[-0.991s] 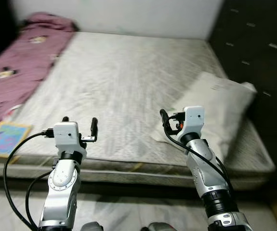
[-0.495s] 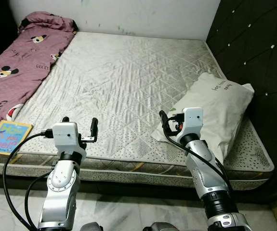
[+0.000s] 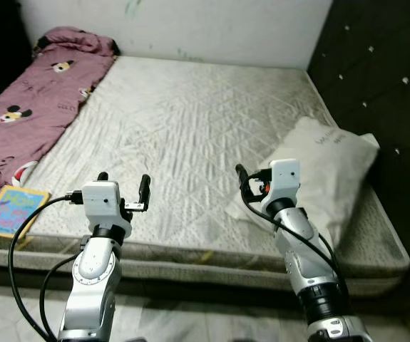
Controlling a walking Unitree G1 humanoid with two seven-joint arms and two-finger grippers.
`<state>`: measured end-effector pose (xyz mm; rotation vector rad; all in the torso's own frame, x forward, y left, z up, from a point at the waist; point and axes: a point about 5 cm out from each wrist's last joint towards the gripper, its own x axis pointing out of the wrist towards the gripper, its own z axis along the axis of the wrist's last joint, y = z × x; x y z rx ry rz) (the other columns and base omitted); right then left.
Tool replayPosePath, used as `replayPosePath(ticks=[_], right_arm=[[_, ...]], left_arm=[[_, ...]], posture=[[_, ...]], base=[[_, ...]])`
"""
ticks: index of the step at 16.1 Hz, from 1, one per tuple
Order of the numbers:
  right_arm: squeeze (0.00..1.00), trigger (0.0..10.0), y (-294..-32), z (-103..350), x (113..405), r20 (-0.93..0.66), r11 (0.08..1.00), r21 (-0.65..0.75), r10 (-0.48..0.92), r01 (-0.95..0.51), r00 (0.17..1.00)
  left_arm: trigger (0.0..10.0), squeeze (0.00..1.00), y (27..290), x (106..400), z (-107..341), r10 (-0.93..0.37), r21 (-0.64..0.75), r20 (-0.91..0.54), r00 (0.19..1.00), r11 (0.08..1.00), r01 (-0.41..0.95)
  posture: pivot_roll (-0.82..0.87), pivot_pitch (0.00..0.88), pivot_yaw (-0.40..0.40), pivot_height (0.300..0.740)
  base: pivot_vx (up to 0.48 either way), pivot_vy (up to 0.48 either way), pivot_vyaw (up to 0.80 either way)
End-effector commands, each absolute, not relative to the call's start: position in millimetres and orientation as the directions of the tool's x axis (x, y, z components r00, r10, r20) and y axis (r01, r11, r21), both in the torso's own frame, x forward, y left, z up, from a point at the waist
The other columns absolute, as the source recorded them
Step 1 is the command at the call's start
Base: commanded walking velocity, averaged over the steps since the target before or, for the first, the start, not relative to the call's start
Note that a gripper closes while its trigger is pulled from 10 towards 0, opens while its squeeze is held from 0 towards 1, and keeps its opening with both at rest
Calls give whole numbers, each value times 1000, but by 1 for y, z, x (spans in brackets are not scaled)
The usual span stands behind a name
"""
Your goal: Clean up the room
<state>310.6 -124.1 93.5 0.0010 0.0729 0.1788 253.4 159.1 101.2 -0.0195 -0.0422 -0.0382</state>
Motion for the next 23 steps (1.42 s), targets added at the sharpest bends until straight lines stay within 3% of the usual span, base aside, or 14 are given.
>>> replayPosePath(ticks=[1,13,23], right_arm=[[0,10000,-125,99,312,-52,984,0,177,-177,983],[0,10000,-126,100,313,-49,986,-12,166,-166,985],[0,10000,-128,98,315,-58,986,-25,164,-166,985]], left_arm=[[10000,0,160,254,105,-36,-17,60,998,999,38],[10000,0,159,254,105,-43,-18,60,997,999,44],[10000,0,156,255,101,-35,-6,33,999,999,35]], posture=[[-102,0,-36,740],[-101,0,-36,740],[-99,0,-41,740]], base=[[341,0,0],[356,0,0],[0,0,-174]])
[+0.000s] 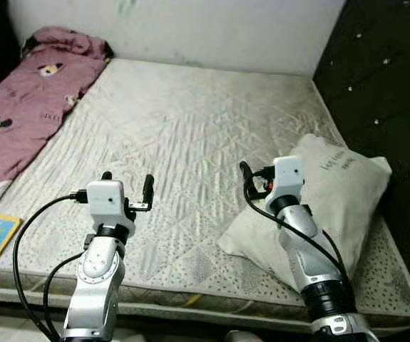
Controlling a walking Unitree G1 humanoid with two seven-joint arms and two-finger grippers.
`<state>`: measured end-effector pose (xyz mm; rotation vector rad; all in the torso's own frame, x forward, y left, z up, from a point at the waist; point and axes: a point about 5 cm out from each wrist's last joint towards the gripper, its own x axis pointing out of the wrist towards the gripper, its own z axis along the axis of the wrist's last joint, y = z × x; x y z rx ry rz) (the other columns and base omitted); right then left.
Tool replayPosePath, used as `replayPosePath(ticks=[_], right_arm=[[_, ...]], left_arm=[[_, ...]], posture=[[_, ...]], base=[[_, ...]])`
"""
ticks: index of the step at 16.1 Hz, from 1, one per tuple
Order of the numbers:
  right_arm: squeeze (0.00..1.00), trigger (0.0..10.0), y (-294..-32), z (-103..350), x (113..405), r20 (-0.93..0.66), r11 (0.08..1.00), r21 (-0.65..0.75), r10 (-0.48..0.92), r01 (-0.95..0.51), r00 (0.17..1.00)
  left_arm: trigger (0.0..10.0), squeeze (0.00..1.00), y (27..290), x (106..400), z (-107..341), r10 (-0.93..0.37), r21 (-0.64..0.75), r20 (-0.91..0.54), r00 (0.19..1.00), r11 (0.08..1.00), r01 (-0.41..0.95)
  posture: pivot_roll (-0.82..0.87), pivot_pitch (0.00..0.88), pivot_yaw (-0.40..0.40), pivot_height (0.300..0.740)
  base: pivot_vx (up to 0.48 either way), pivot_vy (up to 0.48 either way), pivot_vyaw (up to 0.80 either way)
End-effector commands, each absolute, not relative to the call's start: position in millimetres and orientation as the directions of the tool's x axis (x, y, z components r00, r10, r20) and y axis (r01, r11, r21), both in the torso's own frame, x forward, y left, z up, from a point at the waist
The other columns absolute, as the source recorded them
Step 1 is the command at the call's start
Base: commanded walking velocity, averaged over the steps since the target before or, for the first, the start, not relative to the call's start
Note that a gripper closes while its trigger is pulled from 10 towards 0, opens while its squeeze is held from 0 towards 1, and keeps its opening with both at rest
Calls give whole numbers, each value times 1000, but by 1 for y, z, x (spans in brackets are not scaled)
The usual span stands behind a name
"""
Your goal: Clean up the room
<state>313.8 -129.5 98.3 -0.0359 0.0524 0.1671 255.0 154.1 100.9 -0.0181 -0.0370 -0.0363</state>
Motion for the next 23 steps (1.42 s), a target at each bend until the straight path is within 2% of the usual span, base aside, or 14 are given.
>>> replayPosePath(ticks=[1,9,12,19,23], right_arm=[[0,10000,-128,98,315,-58,986,-26,165,-167,985],[0,10000,-128,98,316,-66,985,-31,165,-167,984],[0,10000,-128,98,317,-68,986,-31,162,-165,984],[0,10000,-127,97,316,-64,986,-32,161,-163,985],[0,10000,-127,97,316,-64,986,-32,159,-161,985]], left_arm=[[10000,0,155,256,101,-37,-8,34,999,999,37],[10000,0,155,257,101,-34,-16,36,999,999,35],[10000,0,155,257,101,-35,-16,35,999,999,36],[10000,0,156,257,101,-40,-9,35,999,999,40],[10000,0,156,257,101,-20,-45,25,999,999,21]], posture=[[-99,0,-41,740],[-101,0,-47,740],[-103,0,-45,740],[-101,0,-42,740],[-99,0,-41,740]], base=[[0,0,0],[0,-279,0],[0,-285,-713],[0,-283,0],[0,0,0]])
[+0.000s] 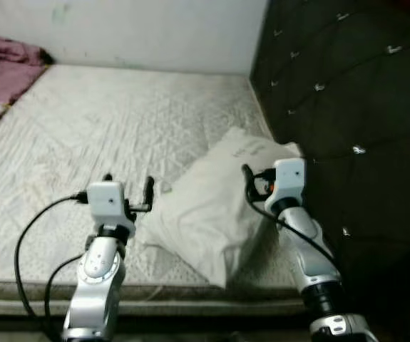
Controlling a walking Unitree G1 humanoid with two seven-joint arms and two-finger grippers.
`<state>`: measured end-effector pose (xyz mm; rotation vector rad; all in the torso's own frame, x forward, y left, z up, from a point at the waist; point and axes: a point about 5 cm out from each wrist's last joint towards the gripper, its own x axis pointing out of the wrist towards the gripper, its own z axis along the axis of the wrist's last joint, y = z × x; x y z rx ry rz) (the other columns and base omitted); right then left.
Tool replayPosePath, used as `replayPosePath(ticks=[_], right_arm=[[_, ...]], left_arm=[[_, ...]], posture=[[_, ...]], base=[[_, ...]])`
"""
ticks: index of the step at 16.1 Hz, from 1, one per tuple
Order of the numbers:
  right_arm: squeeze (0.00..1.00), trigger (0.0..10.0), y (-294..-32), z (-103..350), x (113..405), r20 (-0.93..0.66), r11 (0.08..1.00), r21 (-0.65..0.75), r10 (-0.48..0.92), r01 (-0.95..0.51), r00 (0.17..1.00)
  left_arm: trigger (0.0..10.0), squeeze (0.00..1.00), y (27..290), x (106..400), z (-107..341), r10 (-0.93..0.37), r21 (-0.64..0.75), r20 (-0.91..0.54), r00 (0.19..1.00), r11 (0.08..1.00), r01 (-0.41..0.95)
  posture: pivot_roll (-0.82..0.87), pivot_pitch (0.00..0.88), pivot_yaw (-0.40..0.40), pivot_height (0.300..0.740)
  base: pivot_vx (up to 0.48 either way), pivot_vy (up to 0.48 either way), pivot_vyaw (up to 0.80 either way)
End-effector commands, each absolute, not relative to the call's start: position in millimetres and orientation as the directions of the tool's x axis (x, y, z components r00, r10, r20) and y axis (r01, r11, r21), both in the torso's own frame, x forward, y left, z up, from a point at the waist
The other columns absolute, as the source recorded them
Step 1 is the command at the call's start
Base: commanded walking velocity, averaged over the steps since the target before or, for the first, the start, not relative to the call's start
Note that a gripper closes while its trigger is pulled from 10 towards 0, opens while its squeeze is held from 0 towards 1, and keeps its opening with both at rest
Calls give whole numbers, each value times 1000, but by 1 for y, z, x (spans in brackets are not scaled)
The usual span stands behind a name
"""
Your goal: Clean up the room
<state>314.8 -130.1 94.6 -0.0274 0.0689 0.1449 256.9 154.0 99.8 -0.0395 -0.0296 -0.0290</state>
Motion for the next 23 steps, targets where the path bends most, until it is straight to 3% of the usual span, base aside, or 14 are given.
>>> replayPosePath(ticks=[1,4,8,9,14,23], right_arm=[[0,10000,-127,98,317,-64,986,-32,159,-161,985],[0,10000,-127,98,317,-63,986,-32,159,-161,985],[0,10000,-128,97,318,-75,988,-28,150,-153,986],[0,10000,-128,97,318,-69,988,-27,150,-152,986],[0,10000,-129,98,318,-63,988,-35,151,-153,987],[0,10000,-133,93,310,-75,992,-18,121,-122,990]], left_arm=[[10000,0,157,258,100,-12,-47,21,1000,999,13],[10000,0,159,258,98,-2,-63,11,1000,998,3],[10000,0,164,259,97,63,39,-10,998,997,-63],[10000,0,164,258,99,9,9,14,1000,1000,-9],[10000,0,161,258,101,-12,-16,31,999,1000,12],[10000,0,175,249,99,55,51,4,998,997,-55]], posture=[[-99,0,-41,740],[-99,0,-43,740],[-100,0,-44,740],[-102,0,-42,740],[-105,0,-41,740],[-95,31,2,740]], base=[[0,0,0],[0,0,0],[0,0,-183],[0,0,-800],[0,0,-114],[0,0,-322]])
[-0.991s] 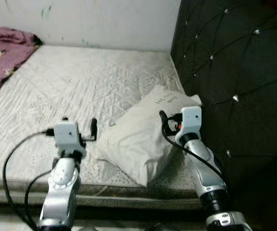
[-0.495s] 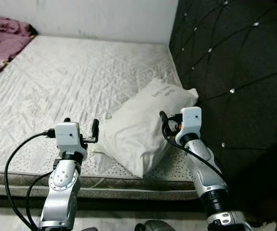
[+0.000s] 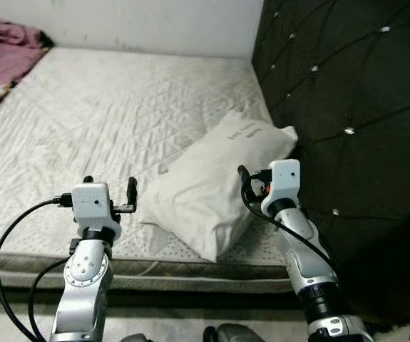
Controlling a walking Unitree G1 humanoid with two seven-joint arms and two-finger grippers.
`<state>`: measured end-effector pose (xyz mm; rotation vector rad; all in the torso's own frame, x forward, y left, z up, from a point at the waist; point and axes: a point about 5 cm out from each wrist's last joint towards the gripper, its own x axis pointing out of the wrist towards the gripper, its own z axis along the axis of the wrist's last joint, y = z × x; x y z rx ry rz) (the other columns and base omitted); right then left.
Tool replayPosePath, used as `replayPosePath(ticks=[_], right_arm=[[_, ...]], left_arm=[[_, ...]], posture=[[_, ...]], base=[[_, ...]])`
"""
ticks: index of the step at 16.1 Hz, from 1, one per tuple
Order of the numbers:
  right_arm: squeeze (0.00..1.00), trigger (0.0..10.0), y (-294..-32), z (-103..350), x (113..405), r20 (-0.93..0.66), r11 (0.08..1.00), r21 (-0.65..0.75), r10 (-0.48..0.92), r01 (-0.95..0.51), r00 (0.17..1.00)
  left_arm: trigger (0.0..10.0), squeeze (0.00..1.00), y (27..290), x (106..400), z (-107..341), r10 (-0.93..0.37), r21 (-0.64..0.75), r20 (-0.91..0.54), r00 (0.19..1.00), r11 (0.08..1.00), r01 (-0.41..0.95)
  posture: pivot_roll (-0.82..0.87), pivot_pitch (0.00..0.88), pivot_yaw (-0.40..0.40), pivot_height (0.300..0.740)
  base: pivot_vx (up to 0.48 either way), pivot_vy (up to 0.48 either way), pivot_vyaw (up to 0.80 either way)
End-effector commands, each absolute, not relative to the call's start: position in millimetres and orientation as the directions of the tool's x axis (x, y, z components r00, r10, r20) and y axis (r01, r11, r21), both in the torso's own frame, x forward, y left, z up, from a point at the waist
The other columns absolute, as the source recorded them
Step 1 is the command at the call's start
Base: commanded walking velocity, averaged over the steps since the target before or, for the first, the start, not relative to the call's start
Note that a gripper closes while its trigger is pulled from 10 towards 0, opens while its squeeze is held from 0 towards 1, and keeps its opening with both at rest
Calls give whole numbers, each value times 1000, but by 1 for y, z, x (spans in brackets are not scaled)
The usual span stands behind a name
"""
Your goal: Clean up the room
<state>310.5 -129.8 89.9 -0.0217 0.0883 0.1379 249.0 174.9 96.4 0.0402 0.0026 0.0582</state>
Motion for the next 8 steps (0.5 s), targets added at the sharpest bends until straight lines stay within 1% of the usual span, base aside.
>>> replayPosePath(ticks=[1,3,5,6,7,8], right_arm=[[0,10000,-135,94,309,-68,994,2,106,-106,992],[0,10000,-142,95,308,-60,997,0,76,-76,995],[0,10000,-150,90,303,-85,1000,9,14,-14,996],[0,10000,-152,87,301,-88,999,-46,-18,14,996],[0,10000,-152,87,299,-70,998,-66,-26,22,997],[0,10000,-153,84,296,-82,999,7,-46,47,996]], left_arm=[[10000,0,174,251,100,47,60,10,999,997,-48],[10000,0,170,252,101,33,65,12,999,997,-33],[10000,0,166,253,98,10,50,-2,1000,999,-10],[10000,0,163,253,96,0,49,-11,1000,999,1],[10000,0,162,253,95,-10,48,-15,1000,999,11],[10000,0,160,252,92,-21,50,-23,1000,999,22]], posture=[[-100,35,17,740],[-119,35,40,740],[-137,27,60,740],[-141,19,67,740],[-141,12,70,740],[-138,2,79,740]], base=[[0,0,-481],[0,0,0],[0,0,0],[0,0,0],[0,0,0],[0,0,0]])
